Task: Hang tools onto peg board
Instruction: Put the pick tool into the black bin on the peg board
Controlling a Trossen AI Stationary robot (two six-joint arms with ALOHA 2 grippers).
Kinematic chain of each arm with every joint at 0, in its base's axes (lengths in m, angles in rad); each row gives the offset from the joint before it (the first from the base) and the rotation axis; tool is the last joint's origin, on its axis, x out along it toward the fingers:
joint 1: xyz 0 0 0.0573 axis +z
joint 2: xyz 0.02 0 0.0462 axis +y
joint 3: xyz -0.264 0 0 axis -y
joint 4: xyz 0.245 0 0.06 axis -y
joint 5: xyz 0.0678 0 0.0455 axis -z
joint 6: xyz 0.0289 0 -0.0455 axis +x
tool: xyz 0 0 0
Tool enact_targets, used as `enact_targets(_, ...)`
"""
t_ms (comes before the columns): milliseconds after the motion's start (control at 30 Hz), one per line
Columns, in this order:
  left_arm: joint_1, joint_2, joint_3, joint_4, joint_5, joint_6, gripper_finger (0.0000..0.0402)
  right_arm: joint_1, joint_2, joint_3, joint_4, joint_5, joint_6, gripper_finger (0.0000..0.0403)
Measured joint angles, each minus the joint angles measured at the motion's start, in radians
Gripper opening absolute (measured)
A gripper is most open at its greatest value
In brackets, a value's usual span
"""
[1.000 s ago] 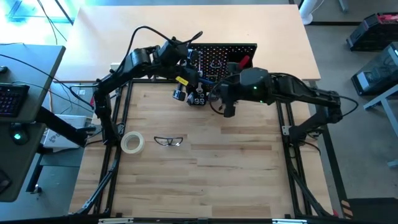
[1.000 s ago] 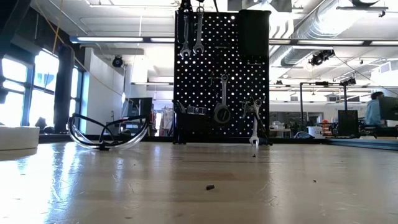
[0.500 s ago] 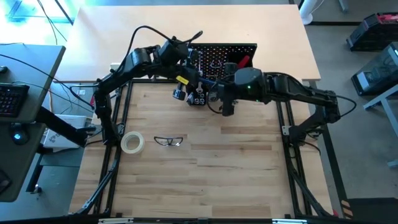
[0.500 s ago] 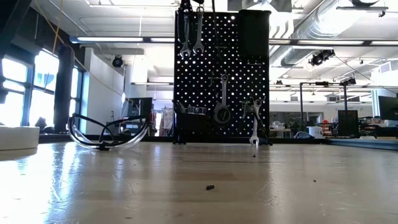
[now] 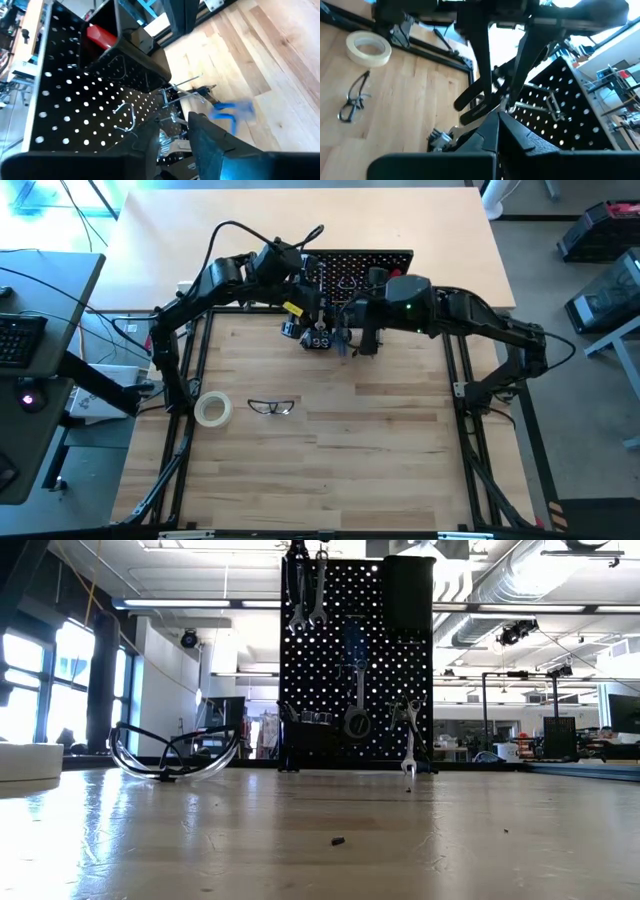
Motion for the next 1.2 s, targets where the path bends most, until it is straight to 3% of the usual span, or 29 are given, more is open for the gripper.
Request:
enact_targets(400, -0.009, -0.017, 0.001, -0.002, -0.013, -0.02, 0.0105, -0.02, -0.001, 0.028, -0.071, -0.076, 0.043, 0.0)
enact_targets(767, -0.102, -0.019, 0.001, -0.123, -0.002, -0.077, 0.0106, 0.099, -0.001, 0.0, -0.417, -0.178, 0.291, 0.0)
enact_targets(967, -0.175, -0.02, -0.108, -0.177, 0.166, -0.138, 0.0106, 0.189, -0.006, -0.255, -0.38, -0.135, 0.447, 0.0013)
enact_targets(1100, -0.205, -0.019, -0.288, -0.132, 0.207, -0.144, 0.0103, 0.213, -0.009, -0.505, -0.263, -0.113, 0.53, 0.0052)
enact_targets(1200, -0.215, -0.018, -0.458, -0.019, 0.215, -0.167, 0.0096, 0.222, -0.031, -0.697, -0.071, -0.142, 0.57, 0.0085)
